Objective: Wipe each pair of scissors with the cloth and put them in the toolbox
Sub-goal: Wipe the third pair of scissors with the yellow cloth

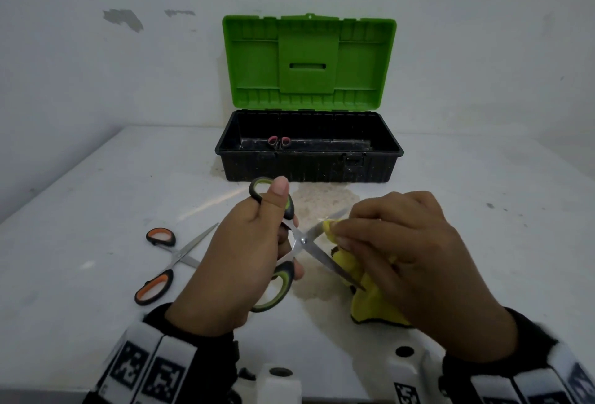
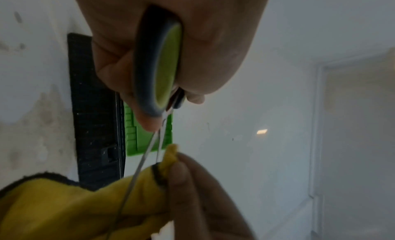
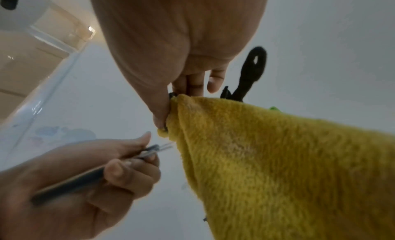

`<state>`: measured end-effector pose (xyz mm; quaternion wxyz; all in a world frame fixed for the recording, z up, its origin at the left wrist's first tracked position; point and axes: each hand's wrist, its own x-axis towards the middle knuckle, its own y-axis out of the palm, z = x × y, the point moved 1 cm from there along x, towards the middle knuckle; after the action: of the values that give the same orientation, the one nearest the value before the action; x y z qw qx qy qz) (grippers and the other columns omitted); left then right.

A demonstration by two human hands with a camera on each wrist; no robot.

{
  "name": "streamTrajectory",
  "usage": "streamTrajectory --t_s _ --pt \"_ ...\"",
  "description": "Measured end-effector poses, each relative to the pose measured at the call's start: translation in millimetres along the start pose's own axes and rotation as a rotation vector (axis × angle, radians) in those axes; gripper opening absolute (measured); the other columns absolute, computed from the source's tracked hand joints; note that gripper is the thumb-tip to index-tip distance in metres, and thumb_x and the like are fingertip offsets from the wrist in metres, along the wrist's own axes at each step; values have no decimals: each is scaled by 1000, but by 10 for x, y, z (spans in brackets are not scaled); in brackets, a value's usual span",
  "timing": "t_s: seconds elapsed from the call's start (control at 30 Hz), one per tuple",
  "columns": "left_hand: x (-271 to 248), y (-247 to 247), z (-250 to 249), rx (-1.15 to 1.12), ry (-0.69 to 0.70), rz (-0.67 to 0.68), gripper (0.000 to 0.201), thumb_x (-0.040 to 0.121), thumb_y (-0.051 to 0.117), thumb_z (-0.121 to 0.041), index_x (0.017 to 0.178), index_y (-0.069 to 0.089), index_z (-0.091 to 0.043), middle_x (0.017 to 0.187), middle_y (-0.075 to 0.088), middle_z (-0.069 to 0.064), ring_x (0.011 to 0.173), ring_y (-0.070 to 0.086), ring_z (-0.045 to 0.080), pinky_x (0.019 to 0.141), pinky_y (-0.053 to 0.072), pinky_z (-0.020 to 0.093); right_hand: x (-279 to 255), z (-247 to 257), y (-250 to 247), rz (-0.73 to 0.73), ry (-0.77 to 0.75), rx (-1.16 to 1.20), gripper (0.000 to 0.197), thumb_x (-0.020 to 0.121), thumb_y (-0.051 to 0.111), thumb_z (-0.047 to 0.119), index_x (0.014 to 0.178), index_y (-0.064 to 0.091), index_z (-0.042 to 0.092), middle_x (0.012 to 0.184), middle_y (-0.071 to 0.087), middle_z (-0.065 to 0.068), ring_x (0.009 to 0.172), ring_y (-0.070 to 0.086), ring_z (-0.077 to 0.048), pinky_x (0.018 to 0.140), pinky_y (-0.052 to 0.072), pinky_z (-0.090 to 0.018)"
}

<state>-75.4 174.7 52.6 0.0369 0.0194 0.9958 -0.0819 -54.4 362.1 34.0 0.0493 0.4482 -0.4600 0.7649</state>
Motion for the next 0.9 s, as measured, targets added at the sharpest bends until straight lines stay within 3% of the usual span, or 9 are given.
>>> streamTrajectory --t_s 0.1,0.13,0.23,0.33,0.43,0.5,0.63,0.73,0.9 --pt "3 43 24 -16 10 29 65 93 34 -60 90 57 1 64 46 31 45 63 21 41 45 15 59 164 69 55 -63 -16 21 95 60 29 98 78 19 91 70 1 79 62 -19 76 42 -40" --pt "-4 51 24 -23 14 28 65 92 35 -60 91 57 2 66 46 32 46 61 23 41 46 15 59 170 95 71 -68 -24 21 94 60 29 98 78 19 91 70 1 79 62 -20 75 42 -40" --pt "-21 61 10 -61 20 21 68 92 35 -57 94 53 8 61 34 17 54 50 31 40 45 15 54 94 85 61 -14 -12 24 95 57 33 99 78 21 91 70 2 80 62 -18 77 42 -39" --pt "-5 53 31 -65 2 8 62 90 35 -60 92 58 -3 51 33 6 48 55 27 42 46 16 53 122 88 60 -25 -24 26 97 56 32 98 78 20 91 70 2 79 62 -19 76 41 -40" --pt "0 31 43 -67 4 3 60 92 36 -59 87 59 -4 63 37 13 45 56 27 42 49 20 64 142 99 72 -75 -42 22 95 59 29 96 79 19 91 70 1 78 63 -20 75 43 -40" --pt "0 34 38 -71 14 13 64 92 36 -58 91 57 2 67 40 13 46 56 25 41 47 19 72 78 66 56 -43 -34 24 95 58 32 95 78 20 92 70 2 79 63 -18 75 43 -42" --pt "12 36 43 -58 30 2 73 83 36 -64 96 51 6 64 38 11 40 57 17 40 46 17 61 125 103 58 -26 1 22 94 60 31 97 78 19 93 71 2 80 63 -18 76 42 -40" --pt "8 43 58 -88 40 0 74 79 37 -64 95 54 6 65 36 13 53 56 29 40 46 16 57 101 115 81 -27 -1 20 94 61 31 98 78 20 95 71 4 82 63 -17 77 41 -39" --pt "-24 61 55 -73 87 -7 76 80 37 -61 98 52 11 77 51 39 65 55 45 38 45 13 55 99 141 72 10 25 19 93 62 32 98 78 21 96 72 5 84 64 -16 78 41 -37"
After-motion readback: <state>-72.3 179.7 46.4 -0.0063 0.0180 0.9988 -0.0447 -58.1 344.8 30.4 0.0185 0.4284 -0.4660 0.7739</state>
